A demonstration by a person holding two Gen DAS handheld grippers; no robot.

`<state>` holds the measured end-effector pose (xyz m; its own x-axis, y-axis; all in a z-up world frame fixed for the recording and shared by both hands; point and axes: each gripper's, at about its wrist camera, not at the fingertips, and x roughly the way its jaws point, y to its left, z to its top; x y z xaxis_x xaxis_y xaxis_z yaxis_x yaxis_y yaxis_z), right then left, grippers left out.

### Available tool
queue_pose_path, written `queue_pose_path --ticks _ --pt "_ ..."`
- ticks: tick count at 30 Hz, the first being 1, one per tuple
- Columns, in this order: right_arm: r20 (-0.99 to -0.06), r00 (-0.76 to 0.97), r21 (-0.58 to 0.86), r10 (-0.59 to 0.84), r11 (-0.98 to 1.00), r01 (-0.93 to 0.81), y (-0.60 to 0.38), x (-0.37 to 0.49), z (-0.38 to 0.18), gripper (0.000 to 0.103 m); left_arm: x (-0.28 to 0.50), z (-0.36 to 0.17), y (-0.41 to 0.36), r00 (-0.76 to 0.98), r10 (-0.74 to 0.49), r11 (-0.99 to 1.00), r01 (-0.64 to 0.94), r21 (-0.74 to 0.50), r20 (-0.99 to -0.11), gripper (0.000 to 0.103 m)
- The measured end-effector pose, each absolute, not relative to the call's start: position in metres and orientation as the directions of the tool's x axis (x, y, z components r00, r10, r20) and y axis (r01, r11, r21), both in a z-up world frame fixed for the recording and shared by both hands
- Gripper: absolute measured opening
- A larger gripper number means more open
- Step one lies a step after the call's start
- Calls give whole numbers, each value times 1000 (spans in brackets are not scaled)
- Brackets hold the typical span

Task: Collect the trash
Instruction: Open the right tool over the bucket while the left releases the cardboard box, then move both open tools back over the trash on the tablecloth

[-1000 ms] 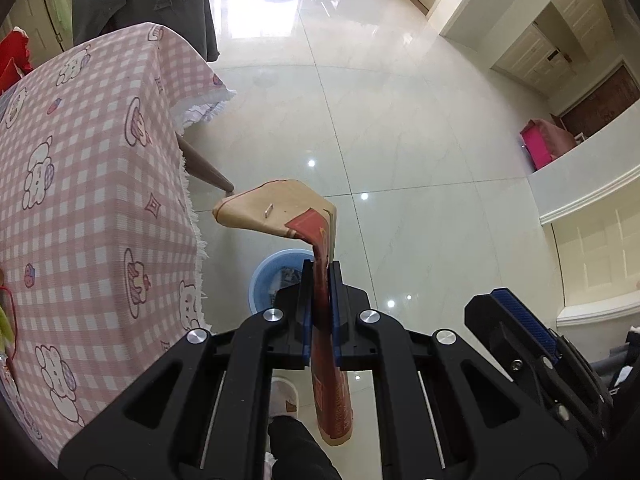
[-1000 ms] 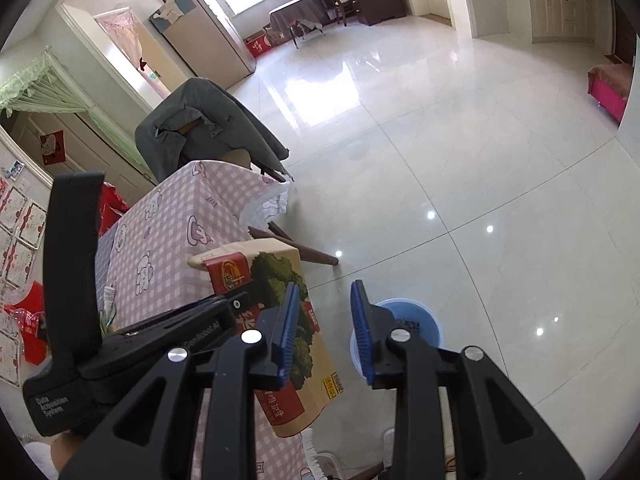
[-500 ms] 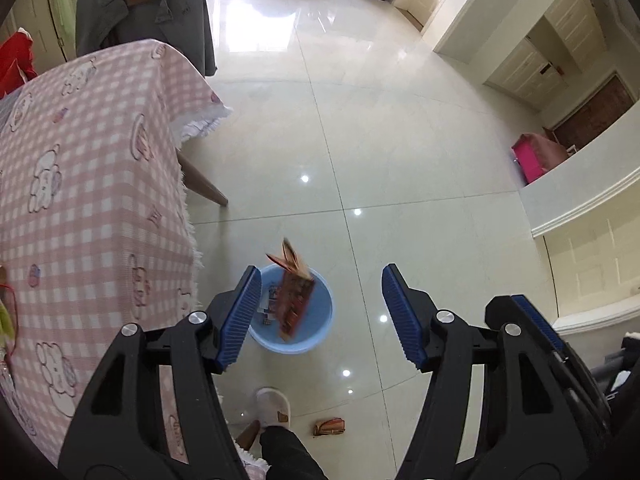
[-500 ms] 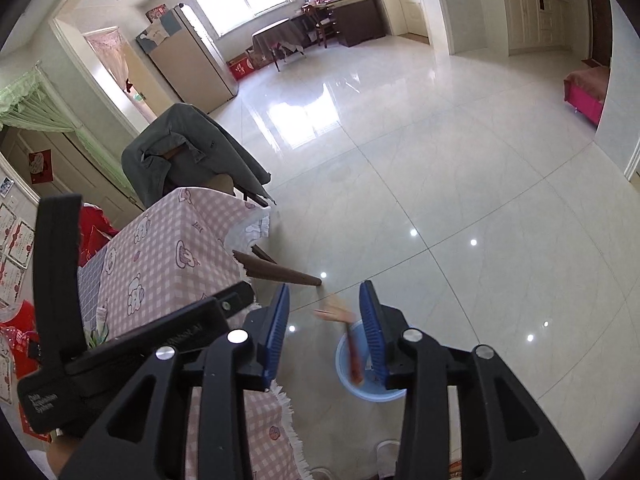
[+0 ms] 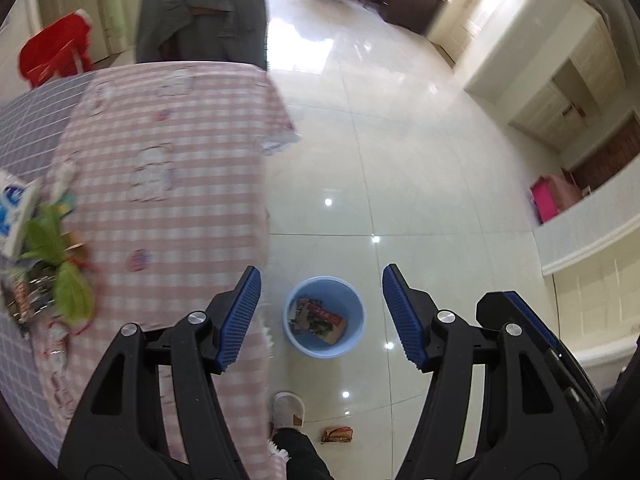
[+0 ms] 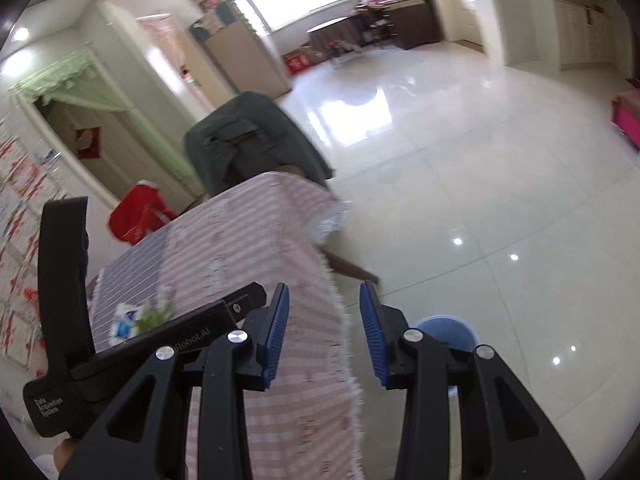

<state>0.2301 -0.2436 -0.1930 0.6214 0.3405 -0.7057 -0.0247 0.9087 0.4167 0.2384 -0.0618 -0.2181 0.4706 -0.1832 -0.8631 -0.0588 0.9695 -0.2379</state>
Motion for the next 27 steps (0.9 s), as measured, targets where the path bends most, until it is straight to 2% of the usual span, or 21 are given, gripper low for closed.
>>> queue_pose_path --ticks 12,20,27 --pt "-697 504 426 509 860 -279 -68 216 -181 43 161 -206 109 495 -64 937 -270 -223 -867 65" --pt "-761 426 354 489 864 -358 19 205 -217 48 123 -233 214 445 -20 878 -421 -228 -895 66" --pt "-813 411 249 413 884 -396 62 217 -252 51 106 -269 270 398 -23 829 -506 -240 -917 67"
